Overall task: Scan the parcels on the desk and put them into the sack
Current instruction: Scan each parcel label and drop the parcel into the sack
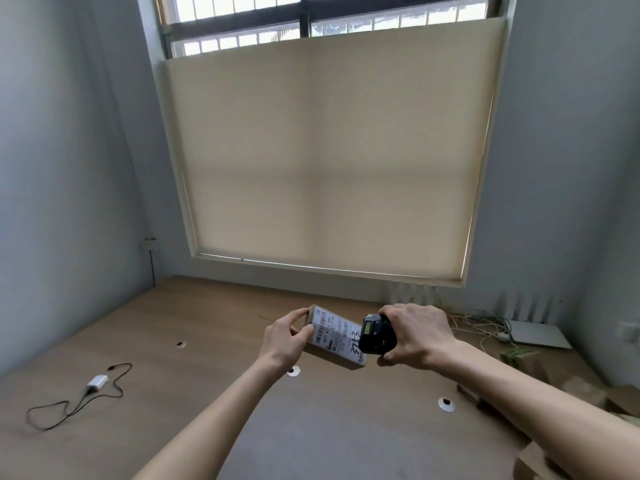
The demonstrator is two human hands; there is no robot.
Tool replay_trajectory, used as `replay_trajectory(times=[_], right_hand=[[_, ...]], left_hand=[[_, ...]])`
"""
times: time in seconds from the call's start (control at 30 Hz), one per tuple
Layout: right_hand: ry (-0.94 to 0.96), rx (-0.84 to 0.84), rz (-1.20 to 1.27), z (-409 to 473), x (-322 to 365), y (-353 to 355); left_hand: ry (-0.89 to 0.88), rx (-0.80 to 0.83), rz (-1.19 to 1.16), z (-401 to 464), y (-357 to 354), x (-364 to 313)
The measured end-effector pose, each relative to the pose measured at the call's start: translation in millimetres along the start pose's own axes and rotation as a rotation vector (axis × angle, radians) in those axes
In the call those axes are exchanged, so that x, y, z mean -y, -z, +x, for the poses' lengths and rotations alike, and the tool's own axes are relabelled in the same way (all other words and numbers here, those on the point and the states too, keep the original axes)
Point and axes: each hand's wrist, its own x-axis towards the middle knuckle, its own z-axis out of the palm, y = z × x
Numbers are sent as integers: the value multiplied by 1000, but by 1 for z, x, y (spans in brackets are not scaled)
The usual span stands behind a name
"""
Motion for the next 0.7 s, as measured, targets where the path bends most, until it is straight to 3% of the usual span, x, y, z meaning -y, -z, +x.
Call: replay_trajectory(times=[0.43, 0.7], right_hand=[[80, 27, 94, 14, 32, -13], [25, 266, 502, 50, 136, -36]], left_hand=[[111, -76, -10, -24, 21, 39], [302, -201, -387, -52, 97, 95]])
